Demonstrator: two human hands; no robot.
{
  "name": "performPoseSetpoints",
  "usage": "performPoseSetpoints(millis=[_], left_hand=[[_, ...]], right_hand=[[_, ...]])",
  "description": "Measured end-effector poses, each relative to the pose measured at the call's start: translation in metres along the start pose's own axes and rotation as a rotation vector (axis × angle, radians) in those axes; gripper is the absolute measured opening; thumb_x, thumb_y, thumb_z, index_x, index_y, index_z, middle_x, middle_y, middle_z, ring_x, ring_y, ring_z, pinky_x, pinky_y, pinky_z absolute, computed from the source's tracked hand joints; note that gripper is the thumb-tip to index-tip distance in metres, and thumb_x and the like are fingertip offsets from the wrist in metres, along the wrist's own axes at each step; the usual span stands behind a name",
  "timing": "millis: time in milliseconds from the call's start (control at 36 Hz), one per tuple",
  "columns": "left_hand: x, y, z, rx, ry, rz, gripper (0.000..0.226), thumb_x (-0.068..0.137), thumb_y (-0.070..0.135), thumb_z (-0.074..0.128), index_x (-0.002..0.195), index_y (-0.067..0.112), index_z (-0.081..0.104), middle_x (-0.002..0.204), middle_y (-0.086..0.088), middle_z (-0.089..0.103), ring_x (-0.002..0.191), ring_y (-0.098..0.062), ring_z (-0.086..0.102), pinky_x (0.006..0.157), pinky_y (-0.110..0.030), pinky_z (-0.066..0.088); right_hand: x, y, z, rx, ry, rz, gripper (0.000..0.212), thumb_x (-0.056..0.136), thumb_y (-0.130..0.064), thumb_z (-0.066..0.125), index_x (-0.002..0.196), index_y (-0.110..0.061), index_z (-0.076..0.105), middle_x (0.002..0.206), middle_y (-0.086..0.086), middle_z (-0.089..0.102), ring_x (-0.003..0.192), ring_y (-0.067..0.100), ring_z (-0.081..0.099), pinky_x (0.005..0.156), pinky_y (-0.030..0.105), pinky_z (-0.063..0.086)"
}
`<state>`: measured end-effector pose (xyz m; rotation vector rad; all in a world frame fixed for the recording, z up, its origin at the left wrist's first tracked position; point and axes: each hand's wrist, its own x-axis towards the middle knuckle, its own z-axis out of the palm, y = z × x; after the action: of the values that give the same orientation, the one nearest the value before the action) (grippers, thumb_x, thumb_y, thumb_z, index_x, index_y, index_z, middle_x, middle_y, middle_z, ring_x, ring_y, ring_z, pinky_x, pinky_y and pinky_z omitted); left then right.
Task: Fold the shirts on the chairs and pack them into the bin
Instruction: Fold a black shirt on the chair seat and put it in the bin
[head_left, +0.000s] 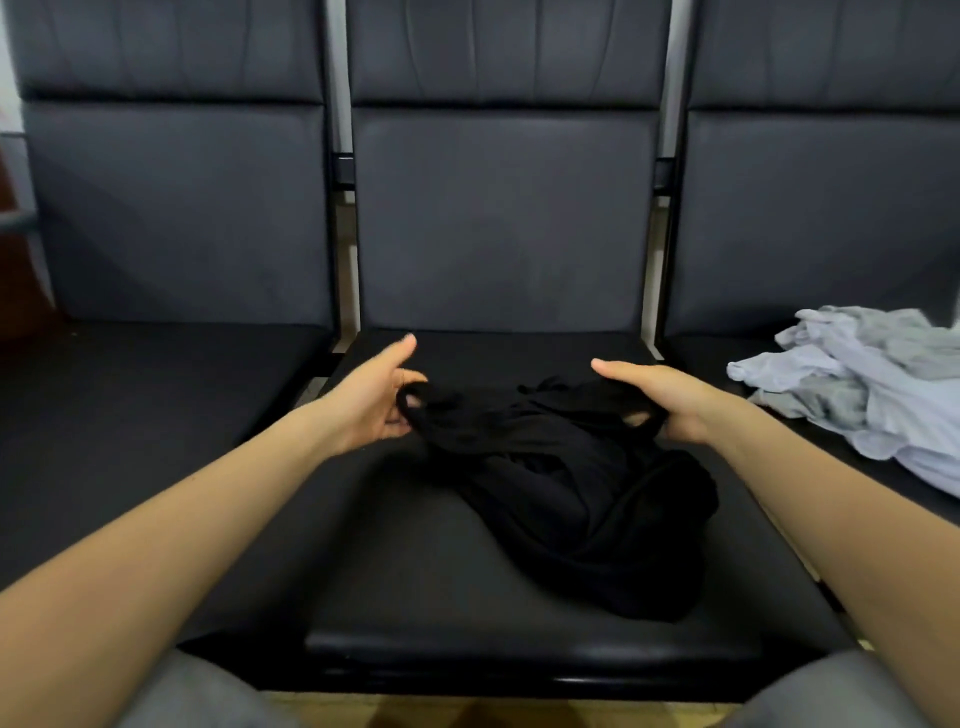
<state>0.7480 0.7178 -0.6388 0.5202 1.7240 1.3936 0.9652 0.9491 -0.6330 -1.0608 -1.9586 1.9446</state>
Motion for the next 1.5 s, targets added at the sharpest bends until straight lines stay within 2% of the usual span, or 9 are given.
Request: performPoseSetpoints(millis=[139, 306, 417, 639, 972, 1111, 1222, 1389, 1500], left_hand=[[-0.001, -0.017, -0.002, 0.663, 0.182, 0.055, 0.037, 0.094, 0.055, 0.049, 0.104, 0.023, 0.064, 0.096, 0.002, 0.061, 0.086, -0.018, 0.058, 0.069, -0.026, 0.044], [-0.012, -0.011, 0.003, 0.705, -0.041, 0.188, 0.043, 0.079, 0.063, 0.064, 0.072, 0.021, 0.054, 0.061, 0.01, 0.046, 0.061, -0.01, 0.043, 0.058, -0.024, 0.032], [-0.006, -0.015, 0.003, 0.828, -0.025, 0.315, 0.03, 0.087, 0.045, 0.066, 0.099, 0.017, 0.069, 0.072, 0.002, 0.064, 0.071, 0.0, 0.059, 0.071, -0.023, 0.046], [-0.008, -0.009, 0.002, -0.011, 0.005, 0.164, 0.026, 0.092, 0.025, 0.061, 0.073, 0.02, 0.078, 0.081, 0.007, 0.069, 0.077, -0.008, 0.058, 0.076, -0.022, 0.045], [-0.007, 0.0, 0.0, -0.78, 0.096, 0.029, 0.022, 0.096, 0.024, 0.044, 0.089, 0.017, 0.064, 0.085, 0.006, 0.061, 0.083, -0.01, 0.057, 0.084, -0.027, 0.044], [-0.007, 0.0, 0.003, -0.823, 0.061, -0.041, 0.027, 0.096, 0.019, 0.029, 0.071, 0.018, 0.038, 0.056, 0.004, 0.036, 0.054, -0.012, 0.041, 0.066, -0.025, 0.04], [-0.01, 0.003, 0.006, -0.675, 0.06, -0.084, 0.04, 0.091, 0.042, 0.06, 0.061, 0.022, 0.044, 0.049, 0.006, 0.025, 0.039, -0.007, 0.025, 0.045, -0.016, 0.031], [-0.013, 0.003, 0.01, -0.234, 0.024, -0.03, 0.013, 0.085, 0.027, 0.07, 0.083, 0.022, 0.058, 0.075, 0.003, 0.056, 0.056, -0.009, 0.047, 0.056, -0.023, 0.048], [-0.01, 0.008, 0.007, -0.383, 0.127, 0.085, 0.012, 0.09, 0.036, 0.065, 0.093, 0.025, 0.062, 0.091, 0.006, 0.067, 0.078, -0.01, 0.062, 0.064, -0.026, 0.05]], right_hand=[[-0.007, -0.009, 0.01, 0.39, -0.052, -0.038, 0.014, 0.094, -0.021, 0.058, 0.087, -0.013, 0.067, 0.076, 0.004, 0.073, 0.059, 0.017, 0.07, 0.054, 0.025, 0.057], [-0.015, -0.013, 0.018, 0.573, 0.048, -0.124, 0.018, 0.097, -0.017, 0.053, 0.08, -0.011, 0.059, 0.05, 0.0, 0.061, 0.041, 0.011, 0.06, 0.041, 0.016, 0.046], [-0.018, -0.011, 0.022, 0.579, 0.086, -0.097, 0.019, 0.098, -0.016, 0.052, 0.08, -0.011, 0.057, 0.045, -0.001, 0.06, 0.036, 0.01, 0.058, 0.037, 0.015, 0.043], [-0.009, -0.003, 0.015, 0.66, 0.129, -0.081, 0.016, 0.093, -0.021, 0.059, 0.078, -0.015, 0.056, 0.058, -0.001, 0.059, 0.034, 0.012, 0.051, 0.037, 0.016, 0.04], [-0.004, -0.004, 0.027, 0.696, 0.045, -0.147, 0.01, 0.093, -0.011, 0.057, 0.083, -0.012, 0.06, 0.065, -0.001, 0.062, 0.041, 0.009, 0.053, 0.037, 0.019, 0.037], [0.002, -0.002, 0.033, 0.63, 0.036, -0.125, 0.01, 0.091, -0.009, 0.058, 0.082, -0.012, 0.059, 0.064, 0.0, 0.061, 0.039, 0.01, 0.049, 0.035, 0.018, 0.033], [0.007, 0.002, 0.032, 0.606, 0.069, -0.091, 0.01, 0.091, -0.008, 0.057, 0.083, -0.013, 0.059, 0.069, 0.001, 0.057, 0.039, 0.01, 0.044, 0.034, 0.018, 0.032], [0.013, 0.009, 0.027, 0.548, 0.116, -0.088, 0.011, 0.092, -0.011, 0.055, 0.082, -0.015, 0.056, 0.073, 0.001, 0.055, 0.036, 0.01, 0.043, 0.035, 0.017, 0.034], [0.01, 0.009, 0.027, 0.633, 0.139, -0.094, 0.02, 0.092, -0.029, 0.063, 0.101, -0.013, 0.069, 0.085, 0.003, 0.069, 0.064, 0.016, 0.061, 0.062, 0.025, 0.055]])
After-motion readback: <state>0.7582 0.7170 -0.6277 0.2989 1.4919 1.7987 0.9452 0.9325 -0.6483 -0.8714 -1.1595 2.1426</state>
